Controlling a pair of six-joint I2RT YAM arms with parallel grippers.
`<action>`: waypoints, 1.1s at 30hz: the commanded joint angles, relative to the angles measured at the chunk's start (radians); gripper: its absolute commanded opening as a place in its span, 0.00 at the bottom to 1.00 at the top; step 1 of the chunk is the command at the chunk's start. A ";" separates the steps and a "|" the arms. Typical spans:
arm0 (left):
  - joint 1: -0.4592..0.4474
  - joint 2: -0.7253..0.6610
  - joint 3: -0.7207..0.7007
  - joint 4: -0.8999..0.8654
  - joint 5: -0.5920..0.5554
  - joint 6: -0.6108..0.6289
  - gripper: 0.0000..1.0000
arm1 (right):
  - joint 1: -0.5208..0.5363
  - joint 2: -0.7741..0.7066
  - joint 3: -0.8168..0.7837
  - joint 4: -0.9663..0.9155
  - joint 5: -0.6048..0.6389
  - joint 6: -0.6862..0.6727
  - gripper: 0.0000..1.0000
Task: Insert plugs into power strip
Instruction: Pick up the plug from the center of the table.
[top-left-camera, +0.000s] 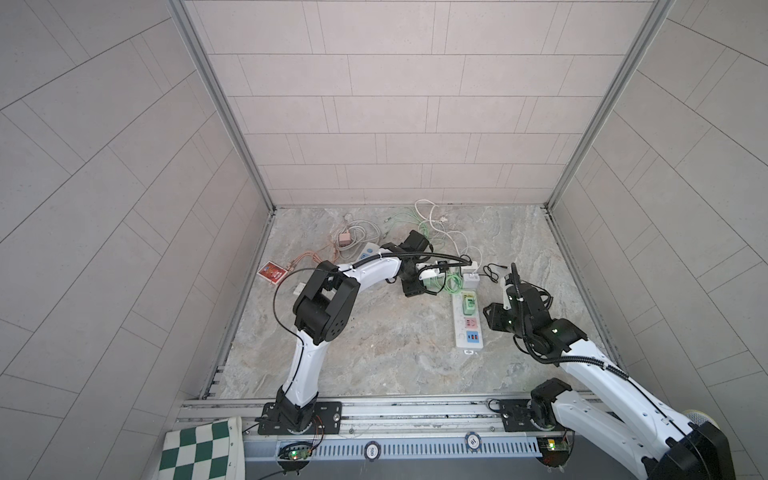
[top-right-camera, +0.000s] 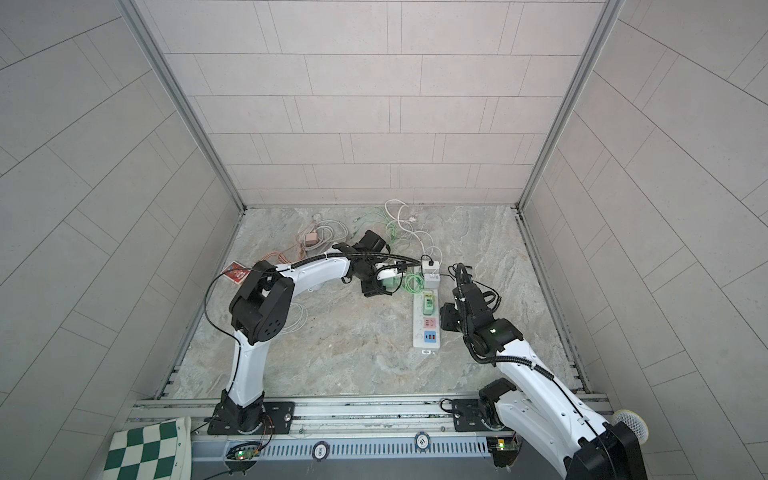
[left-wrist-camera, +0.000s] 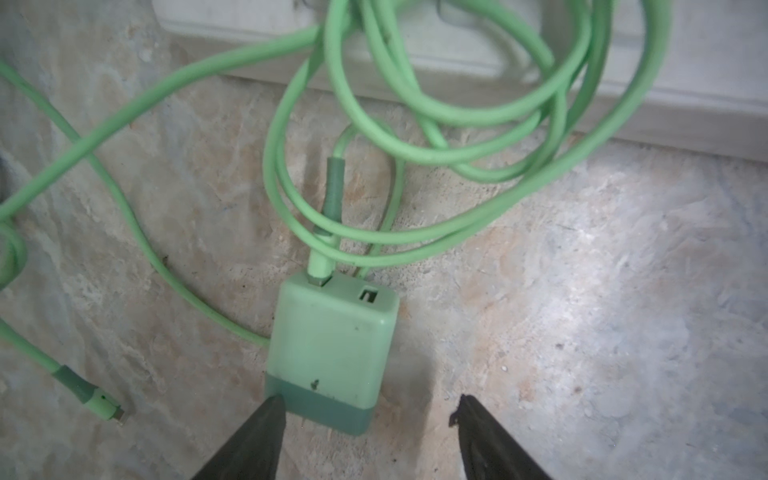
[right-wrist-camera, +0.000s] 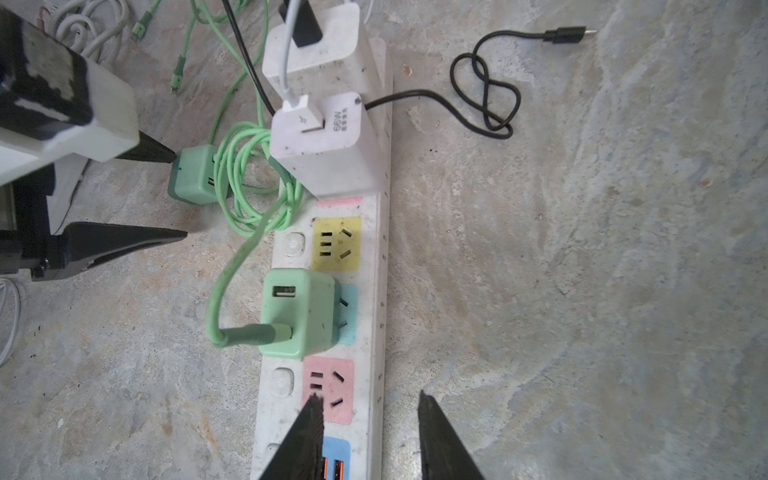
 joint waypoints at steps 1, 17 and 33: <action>-0.005 0.054 0.043 -0.058 0.059 0.028 0.70 | -0.024 -0.012 -0.010 -0.027 -0.028 -0.024 0.38; 0.000 0.074 0.114 -0.068 0.002 -0.029 0.76 | -0.075 -0.033 -0.012 -0.027 -0.106 -0.068 0.38; 0.014 0.114 0.154 -0.043 0.082 -0.044 0.70 | -0.081 -0.035 -0.021 -0.028 -0.107 -0.068 0.37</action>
